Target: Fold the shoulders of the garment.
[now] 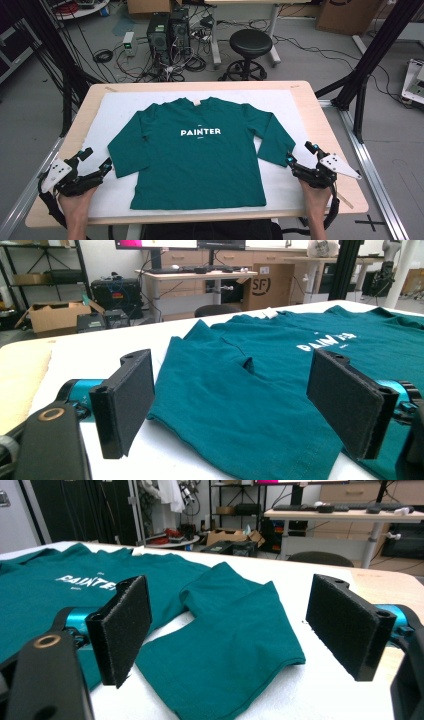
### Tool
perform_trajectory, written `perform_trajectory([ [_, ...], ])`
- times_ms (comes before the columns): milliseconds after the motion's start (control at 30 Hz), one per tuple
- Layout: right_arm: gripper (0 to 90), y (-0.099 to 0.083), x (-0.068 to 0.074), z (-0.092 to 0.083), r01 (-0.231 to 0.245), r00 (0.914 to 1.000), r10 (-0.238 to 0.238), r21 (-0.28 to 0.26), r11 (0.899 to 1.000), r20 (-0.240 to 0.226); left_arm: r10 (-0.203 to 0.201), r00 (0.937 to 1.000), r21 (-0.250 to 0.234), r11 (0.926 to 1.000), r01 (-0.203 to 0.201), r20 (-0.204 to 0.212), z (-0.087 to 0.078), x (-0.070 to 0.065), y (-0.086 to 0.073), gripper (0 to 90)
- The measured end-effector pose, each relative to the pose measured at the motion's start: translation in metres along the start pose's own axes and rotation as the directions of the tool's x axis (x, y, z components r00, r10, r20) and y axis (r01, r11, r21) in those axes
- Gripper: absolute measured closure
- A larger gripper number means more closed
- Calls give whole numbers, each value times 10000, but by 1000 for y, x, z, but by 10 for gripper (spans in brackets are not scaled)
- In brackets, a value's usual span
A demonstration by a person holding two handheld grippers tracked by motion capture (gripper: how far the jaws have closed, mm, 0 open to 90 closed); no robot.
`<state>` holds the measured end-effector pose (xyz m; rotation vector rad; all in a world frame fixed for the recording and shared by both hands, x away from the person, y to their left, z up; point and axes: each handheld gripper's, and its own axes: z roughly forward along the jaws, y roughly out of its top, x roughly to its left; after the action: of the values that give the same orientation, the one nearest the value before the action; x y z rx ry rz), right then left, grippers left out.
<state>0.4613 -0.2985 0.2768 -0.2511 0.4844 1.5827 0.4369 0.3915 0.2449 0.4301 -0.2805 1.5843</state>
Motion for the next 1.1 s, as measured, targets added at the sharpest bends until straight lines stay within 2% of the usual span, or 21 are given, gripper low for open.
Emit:
perform_trajectory([
  [100,182,1,0,1,56,10000,-56,156,9999,-45,119,9999,-22,9999,-119,-17,0,-1,0,194],
  [267,183,1,0,2,49,10000,-48,185,9998,-47,41,10000,-124,9999,-41,2,-1,0,0,195],
  [400,183,1,1,3,125,9999,-123,372,9992,-46,-57,10000,63,10000,57,31,1,1,0,195],
  [500,183,2,3,4,353,9994,-353,408,9985,-7,67,10000,76,9999,-67,21,1,0,0,200],
  [767,183,2,3,4,311,9995,-312,474,9984,0,-127,9999,139,9998,127,8,1,1,1,203],
  [867,183,2,3,4,338,9994,-338,491,9982,-11,-84,9999,205,9998,83,77,2,1,1,215],
  [1100,183,2,4,5,441,9990,-443,476,9979,30,-177,9998,355,9992,179,-68,3,2,1,238],
])
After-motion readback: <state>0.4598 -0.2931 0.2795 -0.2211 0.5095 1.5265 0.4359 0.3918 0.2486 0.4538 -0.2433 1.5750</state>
